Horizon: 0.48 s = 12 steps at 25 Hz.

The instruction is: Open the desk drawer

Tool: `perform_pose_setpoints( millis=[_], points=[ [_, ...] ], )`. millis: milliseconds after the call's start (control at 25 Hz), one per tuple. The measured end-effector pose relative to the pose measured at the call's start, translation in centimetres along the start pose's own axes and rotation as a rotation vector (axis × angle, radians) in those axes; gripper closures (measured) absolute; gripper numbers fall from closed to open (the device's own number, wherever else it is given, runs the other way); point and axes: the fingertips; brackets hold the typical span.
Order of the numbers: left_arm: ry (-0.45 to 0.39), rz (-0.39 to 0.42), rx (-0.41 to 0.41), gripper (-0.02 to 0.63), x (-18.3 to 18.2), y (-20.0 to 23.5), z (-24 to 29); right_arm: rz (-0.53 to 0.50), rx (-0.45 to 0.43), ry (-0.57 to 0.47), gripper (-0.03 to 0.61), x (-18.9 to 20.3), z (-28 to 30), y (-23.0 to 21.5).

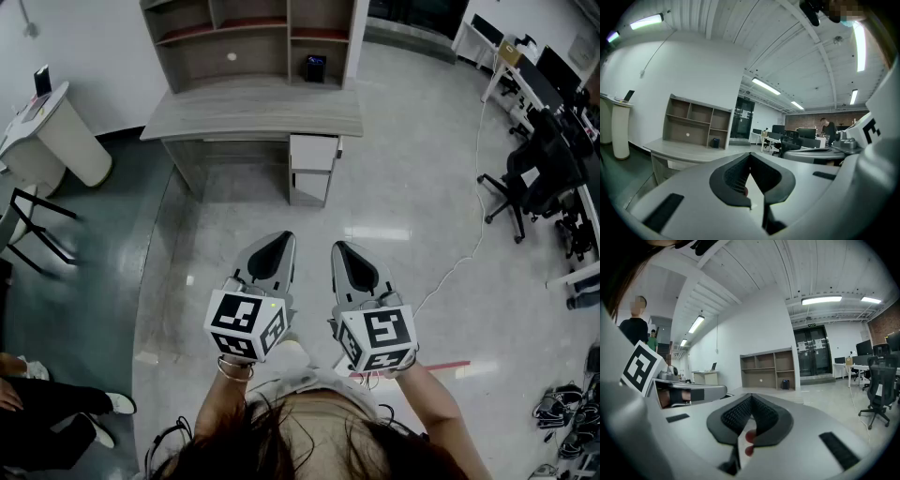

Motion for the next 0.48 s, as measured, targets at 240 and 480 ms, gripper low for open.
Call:
perform_pose_setpoints(
  millis=[240, 480],
  points=[
    [0.005, 0.006, 0.021, 0.609, 0.1, 2.1, 1.4, 0.004, 0.016, 0.007, 0.560, 0.3, 2.5, 0.2],
    [0.005, 0.002, 0.034, 0.609, 0.0, 4.3, 2.4, -0.004, 0.045, 0.009, 0.560, 0.1, 4.6, 0.4]
  ],
)
Point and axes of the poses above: the fingertips, and each gripper's own axes: z forward along the fingers, y to its left, x out of its underside, and after that the axes turned 2 degrees about z, right-handed
